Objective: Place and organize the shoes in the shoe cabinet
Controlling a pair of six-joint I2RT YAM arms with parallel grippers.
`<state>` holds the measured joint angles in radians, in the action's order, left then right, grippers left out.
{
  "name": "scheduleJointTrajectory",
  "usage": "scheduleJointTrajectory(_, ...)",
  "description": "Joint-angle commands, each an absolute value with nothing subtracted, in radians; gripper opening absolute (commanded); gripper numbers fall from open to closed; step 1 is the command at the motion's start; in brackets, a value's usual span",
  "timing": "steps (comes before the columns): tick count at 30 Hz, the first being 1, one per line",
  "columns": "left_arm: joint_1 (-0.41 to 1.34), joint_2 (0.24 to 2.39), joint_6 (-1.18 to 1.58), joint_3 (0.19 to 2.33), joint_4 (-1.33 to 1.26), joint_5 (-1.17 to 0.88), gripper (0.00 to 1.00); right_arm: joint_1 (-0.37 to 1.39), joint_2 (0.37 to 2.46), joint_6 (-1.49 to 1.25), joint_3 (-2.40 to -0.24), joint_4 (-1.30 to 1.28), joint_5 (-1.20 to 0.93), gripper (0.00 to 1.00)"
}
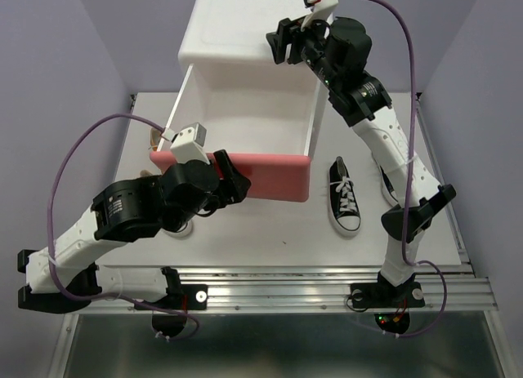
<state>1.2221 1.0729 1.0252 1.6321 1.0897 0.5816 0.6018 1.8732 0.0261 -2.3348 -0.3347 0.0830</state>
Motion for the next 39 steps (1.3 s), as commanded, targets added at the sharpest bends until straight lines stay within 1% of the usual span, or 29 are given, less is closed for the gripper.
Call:
scheduleJointTrajectory(1, 1.221, 1.033, 1.135, 1.62, 1.123, 0.437, 0.0, 0.606, 1.951, -0.064, -2.26, -0.635, 0.101, 0.68)
scheduleJointTrajectory(6, 1.221, 0.973, 1.154, 1.559, 1.123, 0.482, 0.0, 0.606, 1.942, -0.06, -2.237, -0.612, 0.095, 0.68)
scheduleJointTrajectory(12, 1.221, 0.997, 1.103, 1.577, 1.123, 0.453, 0.0, 0.606, 1.947, -0.064, -2.221, -0.588, 0.091, 0.68)
scheduleJointTrajectory(13, 1.221, 1.003, 1.095, 1.588, 1.123, 0.449, 0.09, 0.606, 1.95, -0.066, -2.224, -0.586, 0.091, 0.68)
scheduleJointTrajectory(14, 1.221, 1.006, 1.082, 1.594, 1.123, 0.449, 0.32, 0.606, 1.953, -0.066, -2.226, -0.584, 0.089, 0.68)
scheduleJointTrajectory(17, 1.221, 1.015, 1.072, 1.621, 1.123, 0.451, 0.52, 0.606, 1.962, -0.064, -2.243, -0.583, 0.091, 0.68)
scheduleJointTrajectory(19, 1.221, 1.017, 1.063, 1.637, 1.121, 0.446, 0.6, 0.606, 1.968, -0.064, -2.249, -0.583, 0.092, 0.68)
scheduleJointTrajectory(20, 1.221, 1.019, 1.057, 1.64, 1.123, 0.443, 0.7, 0.606, 1.97, -0.061, -2.252, -0.583, 0.092, 0.68)
scheduleJointTrajectory(21, 1.221, 1.02, 1.055, 1.641, 1.123, 0.443, 0.84, 0.606, 1.971, -0.063, -2.255, -0.583, 0.092, 0.68)
scheduleJointTrajectory(22, 1.221, 1.022, 1.051, 1.646, 1.123, 0.443, 0.91, 0.606, 1.971, -0.061, -2.253, -0.583, 0.094, 0.68)
scheduleJointTrajectory(23, 1.221, 1.025, 1.046, 1.652, 1.123, 0.44, 0.92, 0.606, 1.971, -0.061, -2.253, -0.581, 0.094, 0.68)
scheduleJointTrajectory(24, 1.221, 1.025, 1.043, 1.657, 1.123, 0.434, 0.97, 0.606, 1.971, -0.063, -2.252, -0.581, 0.095, 0.68)
scheduleJointTrajectory(25, 1.221, 1.025, 1.049, 1.663, 1.123, 0.431, 0.99, 0.606, 1.97, -0.063, -2.252, -0.581, 0.094, 0.68)
scheduleJointTrajectory(30, 1.221, 1.006, 1.092, 1.664, 1.121, 0.423, 0.99, 0.606, 1.959, -0.063, -2.233, -0.581, 0.084, 0.68)
scheduleJointTrajectory(36, 1.221, 1.017, 1.077, 1.767, 1.121, 0.471, 0.99, 0.606, 1.956, -0.064, -2.229, -0.571, 0.081, 0.69)
scheduleJointTrajectory(39, 1.221, 1.057, 1.037, 1.833, 1.106, 0.46, 0.99, 0.606, 1.956, -0.064, -2.232, -0.565, 0.072, 0.69)
